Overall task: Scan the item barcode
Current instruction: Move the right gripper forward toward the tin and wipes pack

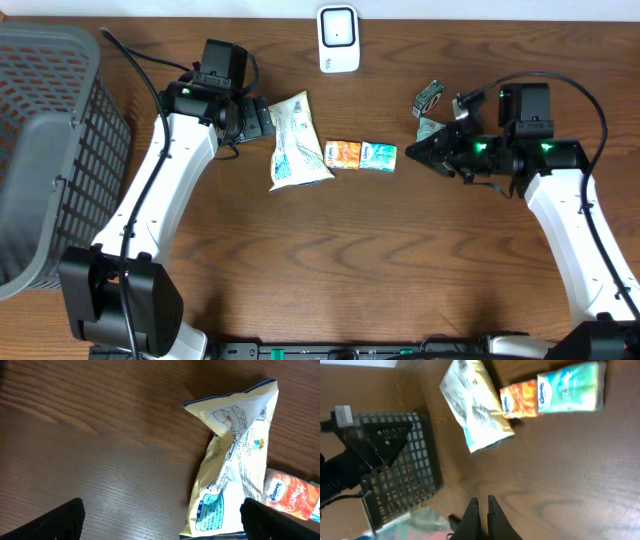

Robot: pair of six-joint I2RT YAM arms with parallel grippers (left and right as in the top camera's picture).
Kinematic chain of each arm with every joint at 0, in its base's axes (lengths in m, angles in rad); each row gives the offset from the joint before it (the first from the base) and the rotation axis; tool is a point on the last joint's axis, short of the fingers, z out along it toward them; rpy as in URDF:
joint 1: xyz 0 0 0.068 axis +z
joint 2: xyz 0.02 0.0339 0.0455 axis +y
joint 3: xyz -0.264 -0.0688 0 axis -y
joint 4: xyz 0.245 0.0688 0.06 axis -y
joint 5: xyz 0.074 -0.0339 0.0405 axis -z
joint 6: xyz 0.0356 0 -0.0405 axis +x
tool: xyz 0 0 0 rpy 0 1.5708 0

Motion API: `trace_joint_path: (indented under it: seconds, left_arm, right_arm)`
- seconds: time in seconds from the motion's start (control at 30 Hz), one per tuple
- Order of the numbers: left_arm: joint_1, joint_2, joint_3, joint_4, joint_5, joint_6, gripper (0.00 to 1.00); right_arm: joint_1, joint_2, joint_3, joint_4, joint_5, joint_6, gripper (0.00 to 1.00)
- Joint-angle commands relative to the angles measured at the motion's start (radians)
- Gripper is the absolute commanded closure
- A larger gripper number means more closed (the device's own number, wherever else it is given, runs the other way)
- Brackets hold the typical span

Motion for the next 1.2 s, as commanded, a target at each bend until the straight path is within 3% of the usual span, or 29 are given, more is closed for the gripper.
trace_joint_path:
  seconds: [0.0,0.4,0.7,1.0,1.13,1.17]
  left_arm:
    - [0.003,0.0,-0.001,-0.003,-0.002,-0.002,0.02]
    - [0.003,0.0,-0.001,-0.003,-0.002,-0.002,0.02]
    - [0.003,0.0,-0.001,-0.003,-0.002,-0.002,0.02]
    - [0.003,0.0,-0.001,-0.003,-0.002,-0.002,0.02]
    - [0.003,0.0,-0.001,-0.003,-0.002,-0.002,0.02]
    - [0.003,0.0,-0.001,-0.003,-0.002,-0.002,0.02]
  right_arm:
    - [0.011,0.001,0.02,-0.008,0.023,0.086,0.99]
    - [0.011,0.001,0.042,-0.048,0.333,0.042,0.99]
    - [0.011,0.045,0.332,-0.064,0.504,-0.071,0.98]
    - [-0.004,0.364,0.678,-0.253,0.522,-0.156,0.94]
    - [-0.001,0.505,0.758,-0.41,0.523,-0.346,0.33]
    - [-0.002,0.515,0.758,-0.423,0.527,-0.384,0.28]
